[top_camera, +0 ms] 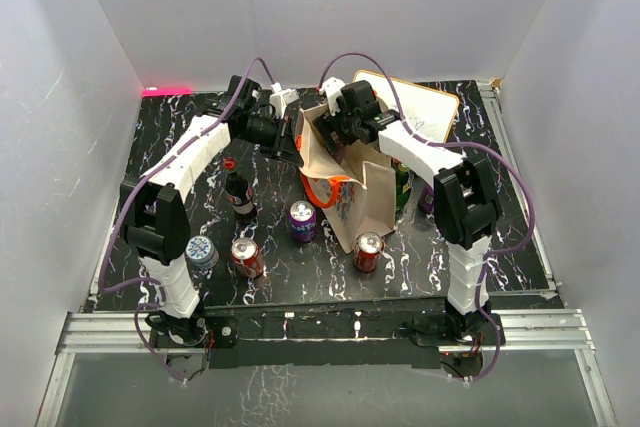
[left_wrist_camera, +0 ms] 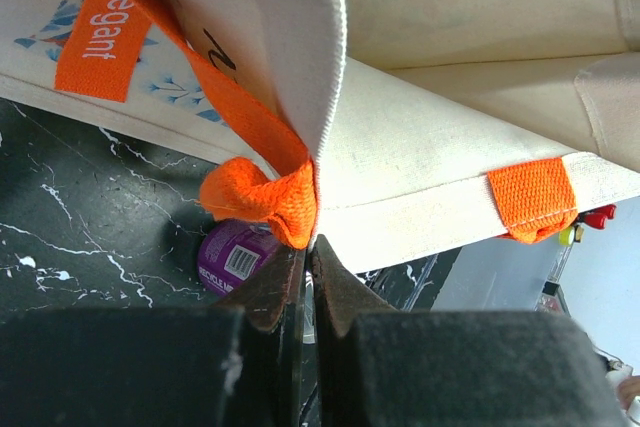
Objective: Place the beverage into the canvas bag
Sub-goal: Place the drink in the canvas bag, then pick up the drink from the center of the board.
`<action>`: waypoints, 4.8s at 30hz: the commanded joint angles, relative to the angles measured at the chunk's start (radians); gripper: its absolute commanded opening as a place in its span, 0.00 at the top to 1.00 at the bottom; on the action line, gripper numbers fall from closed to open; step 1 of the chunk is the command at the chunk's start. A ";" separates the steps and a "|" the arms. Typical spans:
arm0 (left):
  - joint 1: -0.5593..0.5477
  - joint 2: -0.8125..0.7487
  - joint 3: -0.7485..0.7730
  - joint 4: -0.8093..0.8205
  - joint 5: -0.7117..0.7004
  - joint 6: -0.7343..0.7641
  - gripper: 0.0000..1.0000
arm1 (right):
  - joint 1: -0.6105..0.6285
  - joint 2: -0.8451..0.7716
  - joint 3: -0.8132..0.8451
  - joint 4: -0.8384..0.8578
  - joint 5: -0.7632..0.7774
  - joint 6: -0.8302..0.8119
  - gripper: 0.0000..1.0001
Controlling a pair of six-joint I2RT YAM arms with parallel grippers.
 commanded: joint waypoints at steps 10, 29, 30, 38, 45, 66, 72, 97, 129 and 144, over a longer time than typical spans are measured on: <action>0.001 -0.015 0.025 0.038 -0.042 -0.129 1.00 | -0.030 -0.118 0.144 -0.206 -0.155 -0.054 0.13; 0.001 0.028 0.184 0.127 0.022 -0.233 0.36 | -0.031 -0.600 -0.047 -0.275 -0.053 -0.144 0.12; 0.001 0.038 0.199 0.120 0.024 -0.236 0.35 | -0.031 -0.619 -0.067 -0.273 -0.046 -0.155 0.12; 0.006 0.123 0.360 -0.046 -0.018 -0.068 0.29 | -0.052 -0.648 -0.086 -0.327 0.005 -0.232 0.10; 0.029 0.124 0.441 -0.345 0.214 0.322 0.26 | -0.076 -0.635 -0.099 -0.388 0.019 -0.247 0.10; 0.123 0.024 0.201 0.086 -0.046 -0.204 0.22 | -0.441 -0.669 -0.183 -0.458 -0.149 -0.104 0.11; 0.120 0.045 0.249 0.146 -0.041 -0.282 0.22 | -0.459 -0.709 -0.338 -0.397 -0.137 -0.277 0.11; 0.011 0.163 0.361 0.084 -0.094 -0.169 0.34 | -0.468 -0.579 -0.442 -0.354 -0.181 -0.191 0.11; -0.034 0.125 0.313 0.091 -0.171 -0.154 0.94 | -0.502 -0.467 -0.506 -0.333 -0.130 -0.194 0.27; -0.036 0.121 0.315 0.073 -0.206 -0.133 0.96 | -0.507 -0.495 -0.356 -0.441 -0.202 -0.153 0.76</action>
